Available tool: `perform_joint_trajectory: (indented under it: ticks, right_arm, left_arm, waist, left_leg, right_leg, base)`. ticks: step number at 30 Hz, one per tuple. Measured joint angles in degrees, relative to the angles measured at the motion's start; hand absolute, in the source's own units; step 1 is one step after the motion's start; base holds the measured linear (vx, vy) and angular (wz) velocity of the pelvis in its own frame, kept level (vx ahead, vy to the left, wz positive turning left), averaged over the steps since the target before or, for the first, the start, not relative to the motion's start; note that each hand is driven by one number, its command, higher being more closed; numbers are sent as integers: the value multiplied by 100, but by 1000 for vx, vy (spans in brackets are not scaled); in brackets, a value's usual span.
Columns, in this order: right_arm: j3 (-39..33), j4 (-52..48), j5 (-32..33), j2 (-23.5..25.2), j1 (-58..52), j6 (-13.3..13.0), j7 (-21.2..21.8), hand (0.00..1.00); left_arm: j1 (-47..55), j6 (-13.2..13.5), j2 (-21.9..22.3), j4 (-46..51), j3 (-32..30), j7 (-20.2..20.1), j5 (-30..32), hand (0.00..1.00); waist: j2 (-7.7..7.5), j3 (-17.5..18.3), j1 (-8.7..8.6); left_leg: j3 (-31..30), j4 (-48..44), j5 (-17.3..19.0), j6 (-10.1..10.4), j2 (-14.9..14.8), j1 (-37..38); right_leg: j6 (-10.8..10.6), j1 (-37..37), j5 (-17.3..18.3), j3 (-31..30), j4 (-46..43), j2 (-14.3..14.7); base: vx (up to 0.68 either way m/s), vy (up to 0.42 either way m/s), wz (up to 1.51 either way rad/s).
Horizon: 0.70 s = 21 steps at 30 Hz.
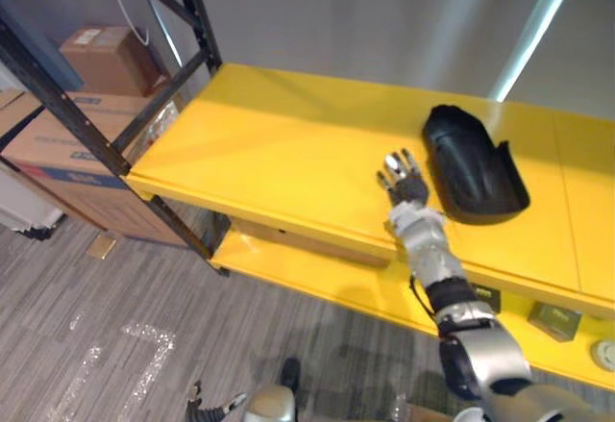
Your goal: Walk over and take plastic housings, then place them on the shelf
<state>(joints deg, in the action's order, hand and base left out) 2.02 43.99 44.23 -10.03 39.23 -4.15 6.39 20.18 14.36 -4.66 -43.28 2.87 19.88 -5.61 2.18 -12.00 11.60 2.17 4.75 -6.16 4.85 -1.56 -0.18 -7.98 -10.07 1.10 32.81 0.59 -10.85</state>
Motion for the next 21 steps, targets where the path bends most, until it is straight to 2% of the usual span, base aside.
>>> perform_joint_trajectory:
  ticks: [3,6,11,15,17,21]
  right_arm:
    - [100,365,-2,-81,293,181,382,0]
    - [94,566,-2,-207,646,286,426,0]
    - [74,1001,-9,-382,1118,328,408,0]
    - [-103,1398,-100,-499,1527,433,301,0]
    - [-220,1588,-284,-707,1839,467,194,0]
    - [-429,1590,-574,-893,2137,466,-183,0]
  left_arm:
    - [4,-61,-5,46,-2,-41,-2,0]
    - [5,-98,-16,60,-5,-100,-3,0]
    - [74,-119,-10,46,-3,-189,-8,0]
    - [54,-104,64,46,10,-211,-66,0]
    - [-17,-106,64,51,79,-228,-83,0]
    - [-57,-103,66,52,83,-253,-139,0]
  waist:
    - [-3,-2,27]
    - [-3,-6,25]
    - [5,-40,150]
    - [100,-259,190]
    - [161,-392,265]
    - [172,-447,318]
  left_leg:
    - [-39,-2,-13,-18,31,-16]
    - [-163,-3,-45,-60,61,-60]
    - [-224,-4,-75,-97,86,-87]
    - [-330,-4,-122,-116,81,-93]
    - [-351,-3,-166,-128,70,-182]
    - [-360,-4,-217,-134,46,-362]
  right_leg:
    - [-18,-4,-13,33,1,-18]
    - [-25,-29,-17,169,4,-23]
    - [-33,-45,-26,239,4,-34]
    - [-37,-111,-36,329,13,-39]
    - [-28,-45,-63,342,28,-33]
    - [-26,105,-121,348,76,-17]
  base:
    - [0,0,6]
    - [-11,0,17]
    - [-12,8,8]
    - [-27,19,13]
    - [-55,28,4]
    - [-15,23,2]
